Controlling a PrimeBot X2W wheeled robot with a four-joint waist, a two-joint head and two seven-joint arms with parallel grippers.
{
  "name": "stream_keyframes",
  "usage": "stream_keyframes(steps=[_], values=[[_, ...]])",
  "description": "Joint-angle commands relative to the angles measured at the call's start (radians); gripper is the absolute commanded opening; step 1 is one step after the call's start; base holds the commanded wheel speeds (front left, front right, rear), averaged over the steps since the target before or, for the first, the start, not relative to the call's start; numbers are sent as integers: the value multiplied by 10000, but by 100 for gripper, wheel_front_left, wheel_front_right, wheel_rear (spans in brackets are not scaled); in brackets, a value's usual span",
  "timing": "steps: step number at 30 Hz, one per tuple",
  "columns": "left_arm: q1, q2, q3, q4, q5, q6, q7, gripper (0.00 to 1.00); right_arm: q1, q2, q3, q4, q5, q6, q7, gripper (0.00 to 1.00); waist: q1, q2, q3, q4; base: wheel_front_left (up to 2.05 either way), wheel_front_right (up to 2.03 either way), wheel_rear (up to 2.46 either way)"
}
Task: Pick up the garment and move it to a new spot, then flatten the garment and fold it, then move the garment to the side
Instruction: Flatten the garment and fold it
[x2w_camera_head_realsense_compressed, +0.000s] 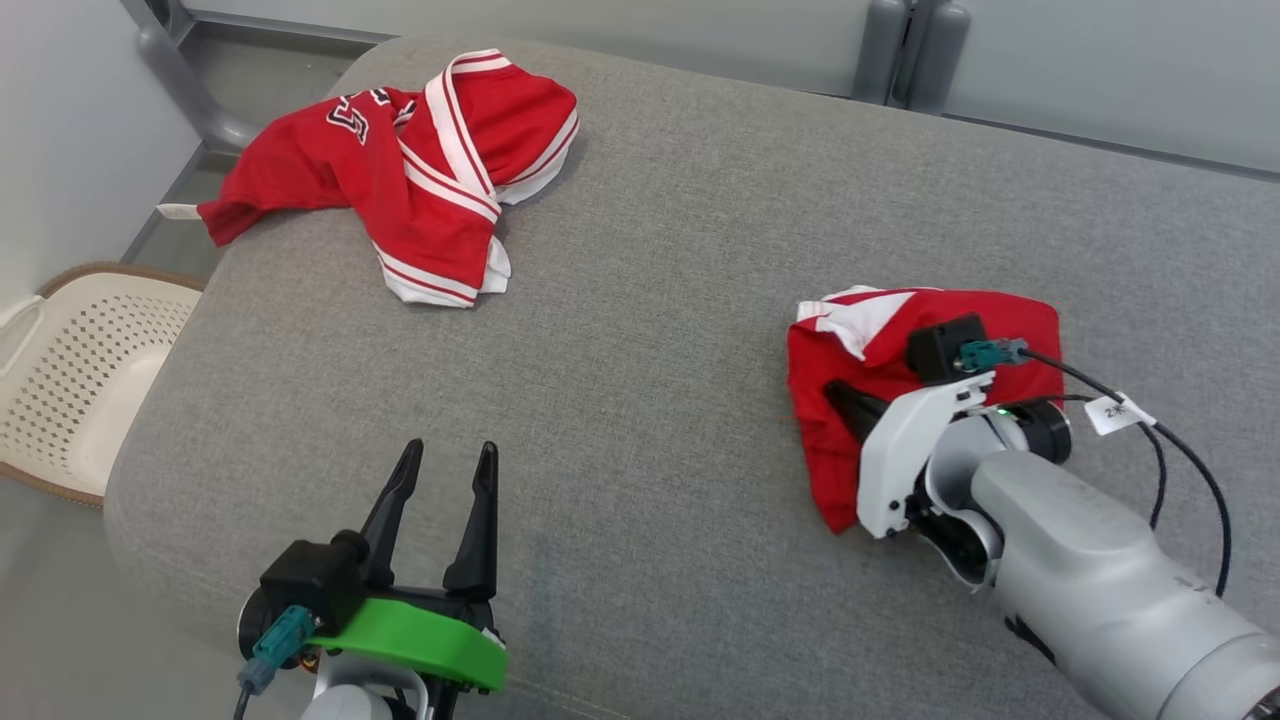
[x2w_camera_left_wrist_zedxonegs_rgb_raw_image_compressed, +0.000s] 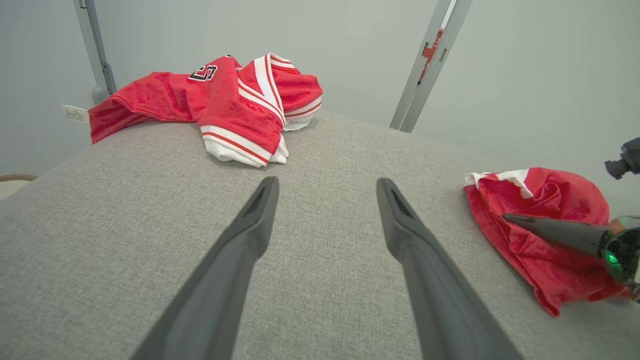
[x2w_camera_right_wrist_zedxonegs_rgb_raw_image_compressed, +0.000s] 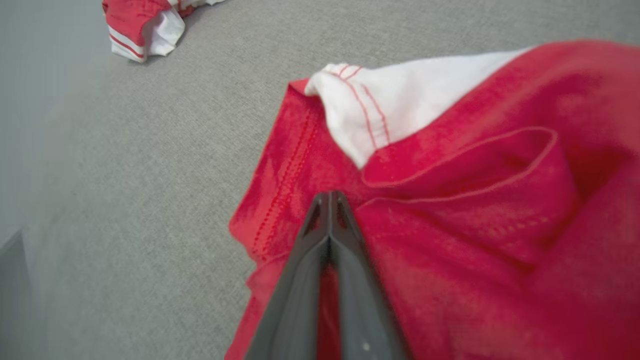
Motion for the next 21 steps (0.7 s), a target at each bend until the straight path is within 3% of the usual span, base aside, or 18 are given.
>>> stream_keyframes(steps=[1, 9, 18, 20, 21], values=[[-131, 9, 33, 15, 7, -22, -2, 100, 26, 125, 163, -122, 101, -4, -81, 0, 0, 0, 37, 71, 0, 0, 0], [20, 11, 113, 8, 16, -22, -4, 100, -210, 221, 982, -750, 245, -5, -1087, 0, 0, 0, -216, -156, 0, 0, 0], [296, 14, 537, -237, 285, -22, -4, 100, -86, -510, 810, -1788, -24, -5, -2089, 2, 0, 0, -869, -1204, 0, 0, 0], [378, 9, 648, -328, 334, -22, -2, 100, 68, -720, 427, -2099, -237, -7, -2141, 38, 0, 0, -1015, -1489, 0, 0, 0], [420, 12, 760, -394, 387, -22, -2, 100, 91, -815, 33, -2393, -441, -5, -2147, 91, 0, 0, -1090, -1671, 0, 0, 0]])
